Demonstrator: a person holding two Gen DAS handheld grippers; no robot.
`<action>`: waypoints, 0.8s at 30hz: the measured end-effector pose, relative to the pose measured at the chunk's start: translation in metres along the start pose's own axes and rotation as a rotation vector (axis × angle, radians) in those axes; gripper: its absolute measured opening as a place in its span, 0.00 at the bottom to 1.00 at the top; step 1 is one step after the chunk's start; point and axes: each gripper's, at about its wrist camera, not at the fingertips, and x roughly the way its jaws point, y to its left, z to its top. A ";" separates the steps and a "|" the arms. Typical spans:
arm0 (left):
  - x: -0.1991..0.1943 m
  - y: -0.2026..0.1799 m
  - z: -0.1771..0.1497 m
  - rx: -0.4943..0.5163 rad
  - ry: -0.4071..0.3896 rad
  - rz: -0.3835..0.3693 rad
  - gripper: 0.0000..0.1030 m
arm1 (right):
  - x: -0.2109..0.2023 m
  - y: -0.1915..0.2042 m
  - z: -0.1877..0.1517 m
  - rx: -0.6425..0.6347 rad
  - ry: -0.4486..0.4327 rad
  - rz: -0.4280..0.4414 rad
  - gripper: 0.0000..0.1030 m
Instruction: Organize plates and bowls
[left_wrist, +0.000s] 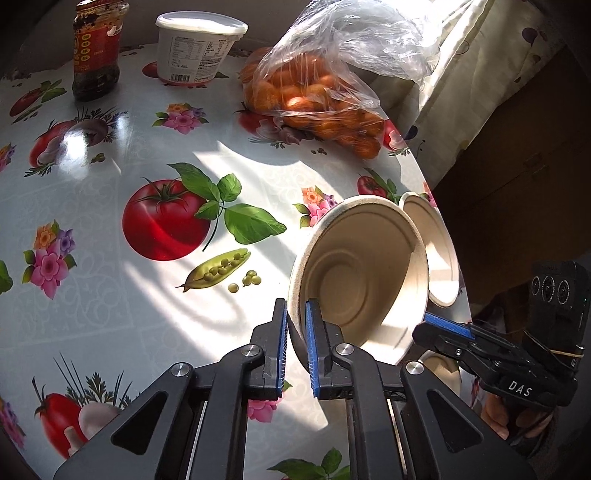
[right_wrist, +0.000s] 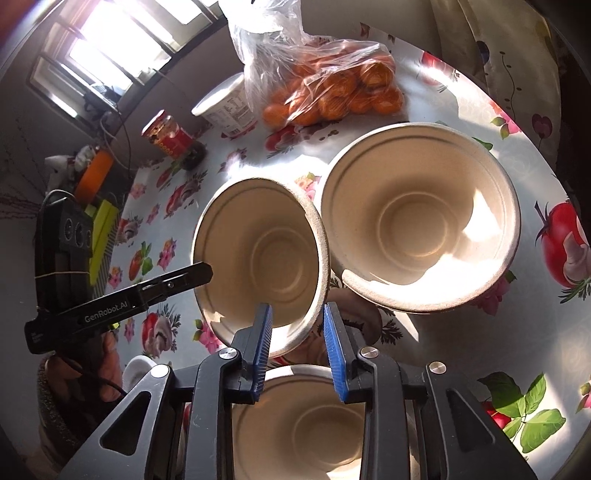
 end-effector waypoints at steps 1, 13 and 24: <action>0.000 0.001 0.000 -0.002 0.000 0.001 0.10 | 0.000 -0.001 0.000 0.004 -0.001 -0.003 0.20; -0.006 0.008 -0.003 -0.029 -0.004 -0.022 0.10 | 0.000 -0.005 -0.001 0.035 -0.005 0.024 0.13; -0.024 0.003 -0.009 -0.026 -0.027 -0.022 0.10 | -0.012 0.001 -0.006 0.042 -0.038 0.065 0.13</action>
